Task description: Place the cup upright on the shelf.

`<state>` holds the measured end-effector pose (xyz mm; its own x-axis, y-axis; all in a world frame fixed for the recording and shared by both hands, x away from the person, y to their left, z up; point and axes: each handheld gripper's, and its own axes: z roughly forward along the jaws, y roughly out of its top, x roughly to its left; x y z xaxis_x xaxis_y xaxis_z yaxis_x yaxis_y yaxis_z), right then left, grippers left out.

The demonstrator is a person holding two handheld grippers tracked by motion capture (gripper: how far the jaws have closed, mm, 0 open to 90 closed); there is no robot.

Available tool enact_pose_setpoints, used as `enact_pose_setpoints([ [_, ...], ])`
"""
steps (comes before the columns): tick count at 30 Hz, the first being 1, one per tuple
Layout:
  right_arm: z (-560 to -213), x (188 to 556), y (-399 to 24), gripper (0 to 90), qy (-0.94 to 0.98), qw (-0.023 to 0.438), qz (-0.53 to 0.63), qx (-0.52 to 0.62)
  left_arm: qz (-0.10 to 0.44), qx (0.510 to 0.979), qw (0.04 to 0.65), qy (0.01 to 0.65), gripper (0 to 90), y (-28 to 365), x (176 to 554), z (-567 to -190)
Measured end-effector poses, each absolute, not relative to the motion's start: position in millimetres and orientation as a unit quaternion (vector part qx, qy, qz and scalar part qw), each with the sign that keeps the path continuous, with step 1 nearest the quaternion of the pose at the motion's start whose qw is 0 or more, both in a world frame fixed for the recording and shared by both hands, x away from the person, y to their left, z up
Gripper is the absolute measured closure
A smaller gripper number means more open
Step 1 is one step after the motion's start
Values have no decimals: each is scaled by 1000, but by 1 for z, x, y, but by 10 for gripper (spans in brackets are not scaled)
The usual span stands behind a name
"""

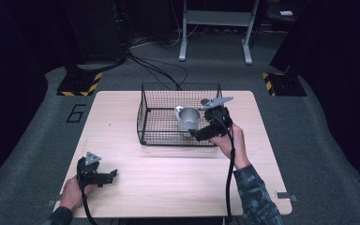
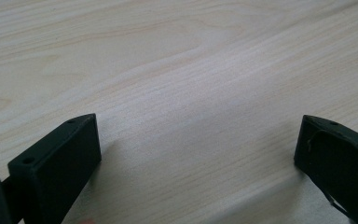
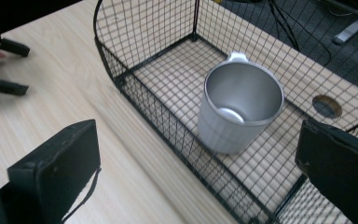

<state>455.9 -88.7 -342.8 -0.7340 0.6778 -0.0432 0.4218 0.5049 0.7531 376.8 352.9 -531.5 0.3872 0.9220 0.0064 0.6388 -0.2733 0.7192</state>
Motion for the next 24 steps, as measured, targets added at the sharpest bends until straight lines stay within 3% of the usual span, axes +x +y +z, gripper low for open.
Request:
enact_pose_setpoints([
  [9, -369, 417, -119, 0, 852, 179, 366, 329, 220, 767, 326, 508, 4, 353, 377, -532],
  [24, -466, 371, -202, 0, 810, 166, 357, 435, 221, 766, 326, 508, 4, 353, 377, -532],
])
